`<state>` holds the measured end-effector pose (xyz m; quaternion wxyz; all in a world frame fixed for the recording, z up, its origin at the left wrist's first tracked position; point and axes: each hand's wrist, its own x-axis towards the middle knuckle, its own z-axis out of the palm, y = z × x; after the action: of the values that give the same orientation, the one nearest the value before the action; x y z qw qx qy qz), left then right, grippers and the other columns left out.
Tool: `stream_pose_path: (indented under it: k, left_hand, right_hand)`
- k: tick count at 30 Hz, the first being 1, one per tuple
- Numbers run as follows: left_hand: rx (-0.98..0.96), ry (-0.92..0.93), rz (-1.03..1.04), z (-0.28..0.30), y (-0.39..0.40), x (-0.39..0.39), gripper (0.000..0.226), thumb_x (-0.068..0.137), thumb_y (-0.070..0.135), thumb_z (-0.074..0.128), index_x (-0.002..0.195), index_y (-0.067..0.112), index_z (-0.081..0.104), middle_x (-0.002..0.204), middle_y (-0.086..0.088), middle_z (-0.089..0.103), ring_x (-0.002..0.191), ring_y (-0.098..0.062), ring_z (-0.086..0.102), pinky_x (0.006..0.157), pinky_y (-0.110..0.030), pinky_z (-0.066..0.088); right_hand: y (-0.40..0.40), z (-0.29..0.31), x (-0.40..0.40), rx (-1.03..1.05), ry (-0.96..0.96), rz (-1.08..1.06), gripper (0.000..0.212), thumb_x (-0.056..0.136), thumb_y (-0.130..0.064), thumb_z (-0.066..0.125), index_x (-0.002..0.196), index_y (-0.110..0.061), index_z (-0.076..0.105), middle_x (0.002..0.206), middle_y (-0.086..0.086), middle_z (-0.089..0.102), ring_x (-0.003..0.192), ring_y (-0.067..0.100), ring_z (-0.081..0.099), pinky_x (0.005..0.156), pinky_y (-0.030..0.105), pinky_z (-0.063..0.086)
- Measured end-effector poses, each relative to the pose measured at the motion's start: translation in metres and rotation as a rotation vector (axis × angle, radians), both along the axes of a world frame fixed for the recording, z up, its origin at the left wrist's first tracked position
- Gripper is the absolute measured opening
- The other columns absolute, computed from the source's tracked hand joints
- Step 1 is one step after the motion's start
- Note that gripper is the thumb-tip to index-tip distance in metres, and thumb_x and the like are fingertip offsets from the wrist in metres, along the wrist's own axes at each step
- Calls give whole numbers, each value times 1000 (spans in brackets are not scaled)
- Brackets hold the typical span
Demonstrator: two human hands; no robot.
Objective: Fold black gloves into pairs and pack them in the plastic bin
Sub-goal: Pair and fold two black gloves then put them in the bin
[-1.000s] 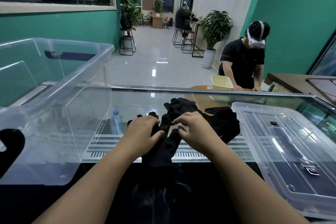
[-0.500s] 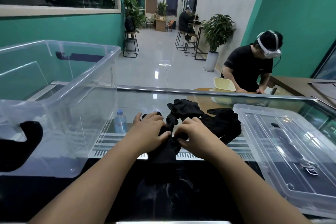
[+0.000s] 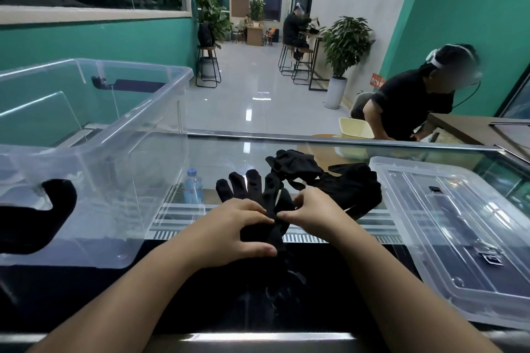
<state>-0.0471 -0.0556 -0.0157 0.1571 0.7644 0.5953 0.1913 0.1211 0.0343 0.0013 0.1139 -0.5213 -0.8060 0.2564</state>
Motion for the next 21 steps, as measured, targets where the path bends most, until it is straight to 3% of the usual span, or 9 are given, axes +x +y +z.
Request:
stream_pose_path:
  k: [2,5,7,10,14,17,19,21]
  left_hand:
    - [-24,31,-9,0,-4,3,90,50,86,38,129,43,49,139,21,39,132,3,25,110,-19,21]
    - [29,147,-7,-7,-5,8,89,54,86,40,134,46,40,148,17,32,139,-4,19,107,-16,11]
    - [85,198,-3,-14,-2,9,79,64,73,29,137,43,37,150,12,32,142,-10,18,112,-21,10]
    - [138,175,-21,-20,3,11,74,72,61,22,138,34,40,150,8,35,143,-14,20,116,-30,9]
    - [143,77,-73,-22,4,16,81,77,73,17,138,27,41,150,7,36,142,-9,21,113,-20,7]
    - [154,28,-98,-20,2,18,79,73,70,16,132,30,51,147,12,37,137,-1,19,109,-14,6]
    - [144,-51,-95,-18,1,19,68,77,69,26,123,31,60,138,21,37,132,7,19,107,-9,10]
    - [129,-196,-23,-16,2,18,50,87,59,40,110,26,70,128,23,44,122,17,34,102,-8,25]
  right_hand:
    - [-2,1,-3,-48,83,-18,28,74,-26,69,67,0,62,59,5,50,53,16,43,53,28,33]
    - [-9,2,-4,10,128,-66,20,74,-22,66,67,-6,56,63,2,53,64,17,50,56,30,36]
    - [-16,5,0,24,185,-90,29,77,-22,68,59,-15,47,62,-3,53,69,15,51,56,29,35]
    - [-15,3,6,25,172,-90,39,77,-29,71,51,-13,45,58,5,50,59,16,47,53,31,32]
    - [-10,-8,7,46,151,-90,35,76,-28,70,52,-13,50,54,-1,50,51,10,46,44,17,28]
    - [-12,-11,5,102,258,-56,3,74,-15,67,77,-13,67,75,-5,64,71,8,59,56,8,36]
    - [-14,-15,5,121,286,-20,15,76,-9,63,88,-16,70,80,-11,63,66,-3,54,57,4,37]
    - [-15,-17,4,139,293,24,18,77,-7,63,89,-18,70,80,-12,63,59,-6,51,55,3,37]
